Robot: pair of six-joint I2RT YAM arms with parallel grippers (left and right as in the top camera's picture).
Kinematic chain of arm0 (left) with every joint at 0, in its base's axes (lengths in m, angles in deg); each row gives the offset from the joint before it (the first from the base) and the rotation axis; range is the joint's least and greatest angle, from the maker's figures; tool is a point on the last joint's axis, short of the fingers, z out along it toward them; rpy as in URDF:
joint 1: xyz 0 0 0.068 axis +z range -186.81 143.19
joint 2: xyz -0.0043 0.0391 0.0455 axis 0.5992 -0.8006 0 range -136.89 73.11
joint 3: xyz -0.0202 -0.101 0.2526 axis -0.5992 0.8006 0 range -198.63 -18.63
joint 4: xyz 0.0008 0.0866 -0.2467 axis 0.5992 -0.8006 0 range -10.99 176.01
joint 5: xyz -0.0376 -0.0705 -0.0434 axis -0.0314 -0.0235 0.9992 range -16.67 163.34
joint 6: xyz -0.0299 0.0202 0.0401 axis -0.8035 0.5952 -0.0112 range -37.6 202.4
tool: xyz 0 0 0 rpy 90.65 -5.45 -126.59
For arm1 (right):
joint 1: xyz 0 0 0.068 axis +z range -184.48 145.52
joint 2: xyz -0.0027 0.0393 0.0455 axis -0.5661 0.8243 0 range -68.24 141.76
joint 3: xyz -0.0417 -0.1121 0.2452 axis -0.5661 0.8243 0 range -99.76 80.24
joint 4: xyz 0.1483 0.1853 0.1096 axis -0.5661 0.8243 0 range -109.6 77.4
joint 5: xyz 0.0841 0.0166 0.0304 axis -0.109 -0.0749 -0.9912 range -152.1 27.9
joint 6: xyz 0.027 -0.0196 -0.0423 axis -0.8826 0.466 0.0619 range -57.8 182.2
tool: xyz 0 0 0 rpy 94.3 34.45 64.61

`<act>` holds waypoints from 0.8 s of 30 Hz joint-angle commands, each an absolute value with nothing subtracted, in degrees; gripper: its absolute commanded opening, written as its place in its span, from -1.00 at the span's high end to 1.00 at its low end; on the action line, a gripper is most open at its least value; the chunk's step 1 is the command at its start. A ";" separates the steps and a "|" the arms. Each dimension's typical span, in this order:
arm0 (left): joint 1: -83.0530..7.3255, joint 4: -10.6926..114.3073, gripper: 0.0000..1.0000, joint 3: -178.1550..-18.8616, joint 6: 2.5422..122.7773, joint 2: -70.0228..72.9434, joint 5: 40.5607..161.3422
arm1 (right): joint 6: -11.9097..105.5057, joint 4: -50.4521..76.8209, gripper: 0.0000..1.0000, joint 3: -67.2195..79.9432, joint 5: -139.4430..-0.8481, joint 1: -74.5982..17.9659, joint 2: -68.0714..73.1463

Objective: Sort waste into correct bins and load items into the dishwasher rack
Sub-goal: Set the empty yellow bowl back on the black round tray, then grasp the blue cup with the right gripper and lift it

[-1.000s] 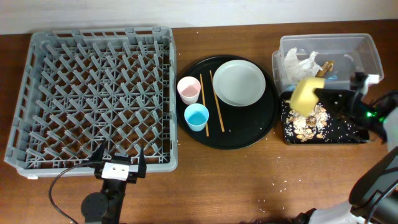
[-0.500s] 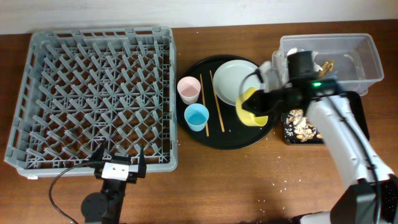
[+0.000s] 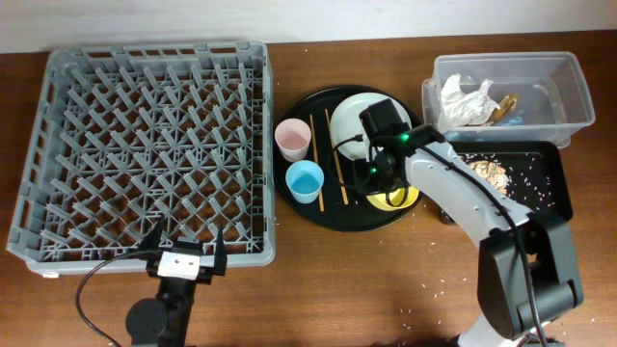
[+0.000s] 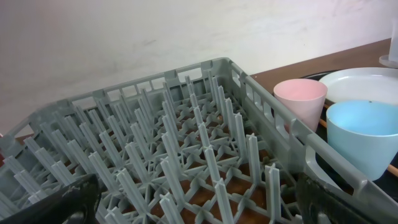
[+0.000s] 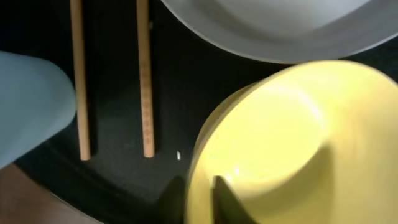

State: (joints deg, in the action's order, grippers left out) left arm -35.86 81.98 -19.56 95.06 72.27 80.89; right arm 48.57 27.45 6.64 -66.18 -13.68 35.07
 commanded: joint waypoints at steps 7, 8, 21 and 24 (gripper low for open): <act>-35.51 82.09 -0.99 -19.17 95.76 72.70 81.46 | 47.93 27.14 0.43 5.17 -66.72 -13.44 35.01; -35.51 82.09 -0.99 -19.17 95.76 72.70 81.46 | 47.93 27.51 0.43 4.32 -68.23 -13.51 34.98; -35.51 82.09 -0.99 -19.17 95.76 72.70 81.46 | 47.96 33.89 0.24 -9.25 -81.94 -12.26 33.76; -35.51 82.09 -0.99 -19.17 95.76 72.70 81.46 | 47.91 32.21 0.18 -8.12 -81.06 -9.99 35.31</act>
